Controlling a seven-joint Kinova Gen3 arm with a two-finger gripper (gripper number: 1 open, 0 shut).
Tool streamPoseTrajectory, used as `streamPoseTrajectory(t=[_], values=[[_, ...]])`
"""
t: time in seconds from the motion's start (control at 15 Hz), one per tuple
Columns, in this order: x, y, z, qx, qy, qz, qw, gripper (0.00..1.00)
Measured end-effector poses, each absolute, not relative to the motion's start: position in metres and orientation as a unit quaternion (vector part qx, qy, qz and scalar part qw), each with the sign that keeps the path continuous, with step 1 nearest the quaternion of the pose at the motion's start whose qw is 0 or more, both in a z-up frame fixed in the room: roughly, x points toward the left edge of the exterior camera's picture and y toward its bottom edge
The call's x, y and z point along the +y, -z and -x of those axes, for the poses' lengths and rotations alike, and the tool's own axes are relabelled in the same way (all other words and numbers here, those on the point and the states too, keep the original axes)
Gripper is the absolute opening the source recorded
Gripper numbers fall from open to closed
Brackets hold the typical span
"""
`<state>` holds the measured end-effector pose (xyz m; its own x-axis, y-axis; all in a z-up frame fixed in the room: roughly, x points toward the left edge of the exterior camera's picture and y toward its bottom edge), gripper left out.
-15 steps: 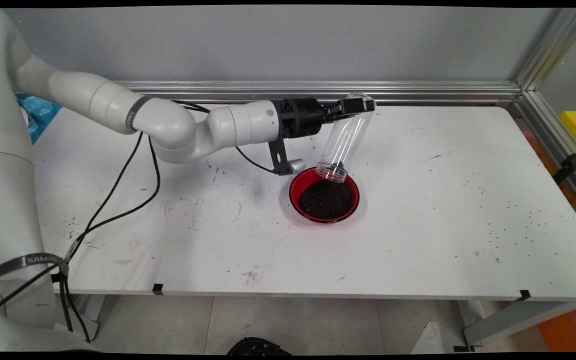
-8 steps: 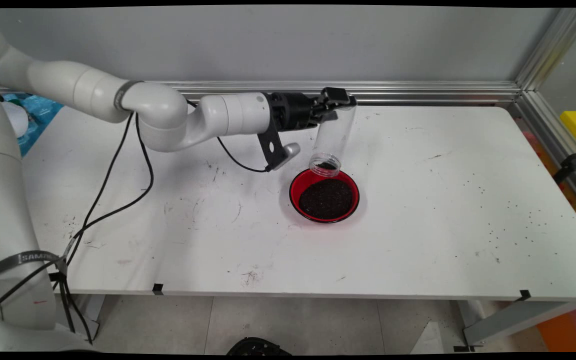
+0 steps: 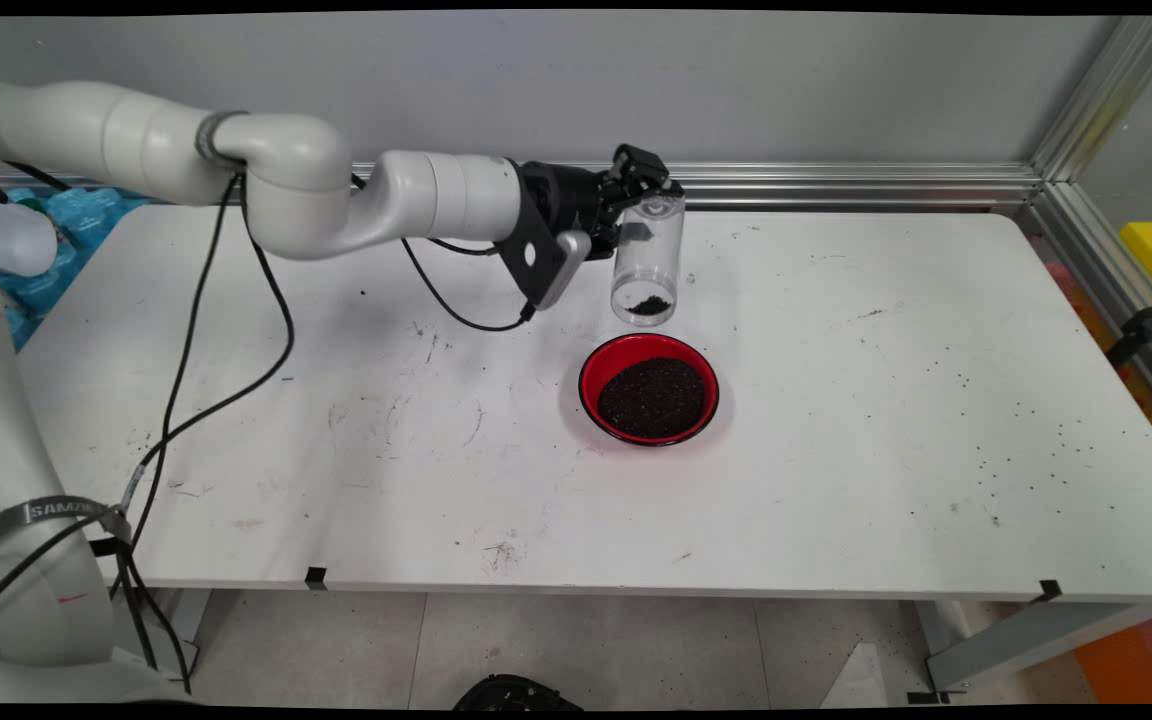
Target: Pour the black seasoning powder in the red bowl
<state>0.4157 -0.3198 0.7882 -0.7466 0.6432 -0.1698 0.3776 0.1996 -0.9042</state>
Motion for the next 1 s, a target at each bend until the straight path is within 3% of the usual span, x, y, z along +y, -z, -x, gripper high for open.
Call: streamPoseTrajectory(t=[0.67, 1.0], values=[[-0.336, -0.822, -0.443, -0.845, -0.451, 0.142, 0.249, 0.0], [-0.339, -0.848, -0.448, -0.85, -0.4, 0.043, 0.341, 0.0]])
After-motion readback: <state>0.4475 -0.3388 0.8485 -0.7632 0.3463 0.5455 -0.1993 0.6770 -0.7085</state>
